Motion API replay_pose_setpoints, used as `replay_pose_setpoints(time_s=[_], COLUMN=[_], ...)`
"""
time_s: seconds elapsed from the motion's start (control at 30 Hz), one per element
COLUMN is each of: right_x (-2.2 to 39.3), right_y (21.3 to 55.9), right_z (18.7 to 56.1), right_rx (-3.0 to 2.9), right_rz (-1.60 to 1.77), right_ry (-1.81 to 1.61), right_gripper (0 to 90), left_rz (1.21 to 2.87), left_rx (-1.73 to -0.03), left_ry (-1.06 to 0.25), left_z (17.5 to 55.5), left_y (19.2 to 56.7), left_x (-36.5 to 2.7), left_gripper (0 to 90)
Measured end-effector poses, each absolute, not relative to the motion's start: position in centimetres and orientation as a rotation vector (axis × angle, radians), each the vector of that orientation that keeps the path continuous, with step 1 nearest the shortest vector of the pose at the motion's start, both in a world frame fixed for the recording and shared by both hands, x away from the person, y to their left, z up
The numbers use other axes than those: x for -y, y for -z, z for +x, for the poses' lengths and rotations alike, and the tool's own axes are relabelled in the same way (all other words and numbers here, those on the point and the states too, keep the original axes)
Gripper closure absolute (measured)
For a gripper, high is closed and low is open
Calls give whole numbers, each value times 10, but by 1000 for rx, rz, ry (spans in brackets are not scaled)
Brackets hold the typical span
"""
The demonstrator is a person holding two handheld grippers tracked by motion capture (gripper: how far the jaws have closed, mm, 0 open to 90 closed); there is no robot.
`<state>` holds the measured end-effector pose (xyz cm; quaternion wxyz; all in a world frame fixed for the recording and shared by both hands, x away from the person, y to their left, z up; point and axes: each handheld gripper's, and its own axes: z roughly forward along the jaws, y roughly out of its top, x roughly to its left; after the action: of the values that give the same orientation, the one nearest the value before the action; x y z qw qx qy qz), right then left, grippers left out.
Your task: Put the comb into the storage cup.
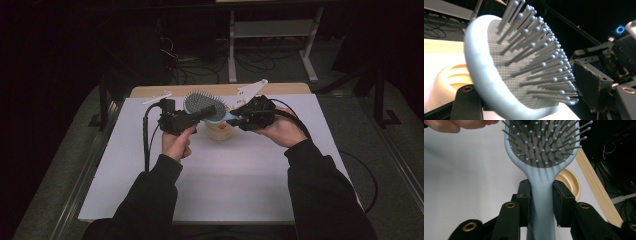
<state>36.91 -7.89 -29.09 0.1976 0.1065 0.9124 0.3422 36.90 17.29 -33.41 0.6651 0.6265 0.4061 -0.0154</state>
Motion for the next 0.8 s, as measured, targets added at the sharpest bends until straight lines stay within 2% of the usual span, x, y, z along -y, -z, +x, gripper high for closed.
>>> replay_pose_setpoints(time_s=[0.2,0.47,0.8], right_x=[78,76,72], right_y=[293,298,301], right_z=[368,367,368], right_rx=[-2519,-2495,-2497], right_rz=[295,314,334], right_ry=[-960,-943,-903], right_gripper=[680,680,678], left_rz=[1343,1266,1266], left_rx=[-930,-932,-916], left_ry=[35,113,122], left_z=[369,374,374], left_y=[335,337,335], left_x=[-173,-175,-174], left_gripper=[316,431,498])
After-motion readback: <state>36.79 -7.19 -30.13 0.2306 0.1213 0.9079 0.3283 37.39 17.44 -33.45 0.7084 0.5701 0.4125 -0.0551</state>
